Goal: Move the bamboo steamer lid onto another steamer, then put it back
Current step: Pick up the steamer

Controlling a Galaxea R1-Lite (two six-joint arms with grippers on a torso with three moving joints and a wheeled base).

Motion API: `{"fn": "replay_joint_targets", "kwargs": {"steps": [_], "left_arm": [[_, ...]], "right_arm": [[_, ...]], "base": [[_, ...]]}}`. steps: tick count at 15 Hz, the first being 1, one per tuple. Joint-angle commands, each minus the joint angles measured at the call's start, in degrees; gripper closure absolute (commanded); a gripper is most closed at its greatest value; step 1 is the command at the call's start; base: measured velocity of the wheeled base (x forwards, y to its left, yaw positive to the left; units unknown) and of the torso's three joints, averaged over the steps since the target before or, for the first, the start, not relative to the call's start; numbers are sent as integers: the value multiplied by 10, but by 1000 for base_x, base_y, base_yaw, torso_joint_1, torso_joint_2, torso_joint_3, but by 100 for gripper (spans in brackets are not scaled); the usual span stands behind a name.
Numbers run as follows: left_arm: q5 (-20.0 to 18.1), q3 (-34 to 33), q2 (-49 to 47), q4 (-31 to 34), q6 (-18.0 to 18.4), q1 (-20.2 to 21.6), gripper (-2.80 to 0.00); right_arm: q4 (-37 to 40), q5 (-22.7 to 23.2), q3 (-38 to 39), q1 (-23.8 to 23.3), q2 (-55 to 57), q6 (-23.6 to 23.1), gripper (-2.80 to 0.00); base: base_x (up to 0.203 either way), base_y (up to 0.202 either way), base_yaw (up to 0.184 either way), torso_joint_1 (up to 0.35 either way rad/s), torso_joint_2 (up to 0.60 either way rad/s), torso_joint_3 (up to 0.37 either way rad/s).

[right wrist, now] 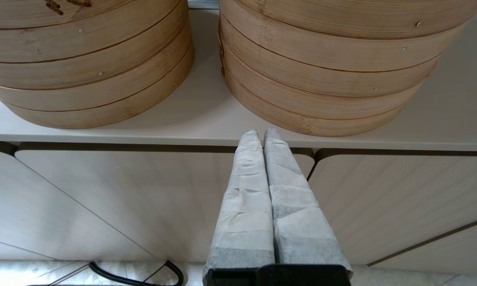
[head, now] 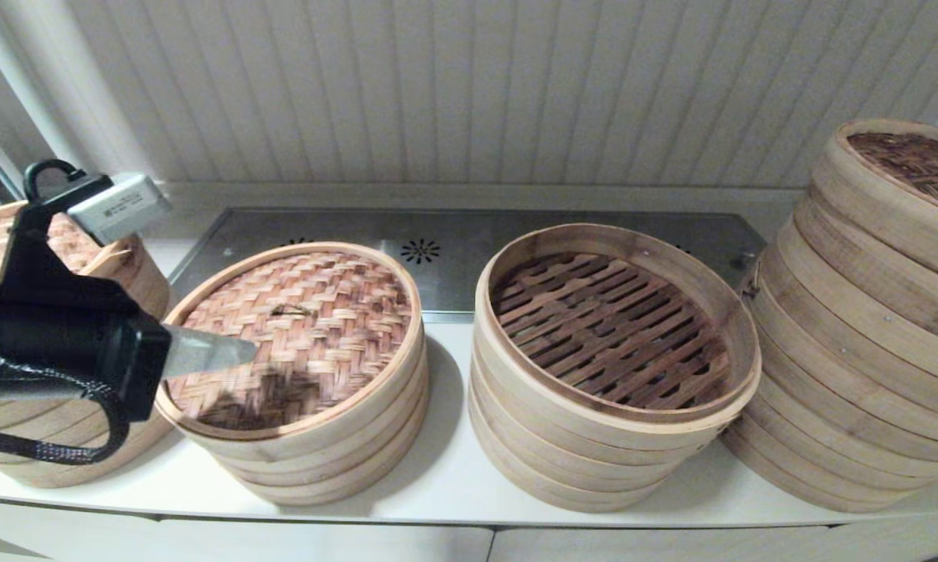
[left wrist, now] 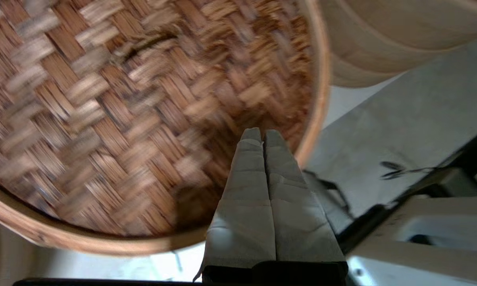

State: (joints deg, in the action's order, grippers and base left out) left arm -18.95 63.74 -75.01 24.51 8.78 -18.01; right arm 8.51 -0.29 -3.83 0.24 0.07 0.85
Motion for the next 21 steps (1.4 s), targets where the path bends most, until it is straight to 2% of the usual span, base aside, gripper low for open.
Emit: {"fn": "replay_joint_targets", "kwargs": {"steps": [1,2,5,7,10,14,21], "left_arm": [[2,5,-33,-2,27,12,-280],[5,8,-41,-8,58,17,-280],[35,40,-61,-18,84,29,-280],[39,53,-82,-19,129,40,-280],[40,58,-108,-40,163,40,-280],[41,65,-127,-54,186,38,-280],[40,69,-145,-71,185,38,-280]], "right_arm": [[2,0,0,0,1,0,0],[0,0,0,0,1,0,0],[0,0,0,0,1,0,0],[0,0,0,0,1,0,0],[0,0,0,0,1,0,0],[0,0,0,0,2,0,0],[0,0,0,-1,1,0,0]], "base": [[0,0,0,0,0,0],[0,0,0,0,0,0],[0,0,0,0,0,0],[0,0,0,0,0,0],[0,0,0,0,0,0],[0,0,0,0,0,0],[0,0,0,0,0,0]]}}
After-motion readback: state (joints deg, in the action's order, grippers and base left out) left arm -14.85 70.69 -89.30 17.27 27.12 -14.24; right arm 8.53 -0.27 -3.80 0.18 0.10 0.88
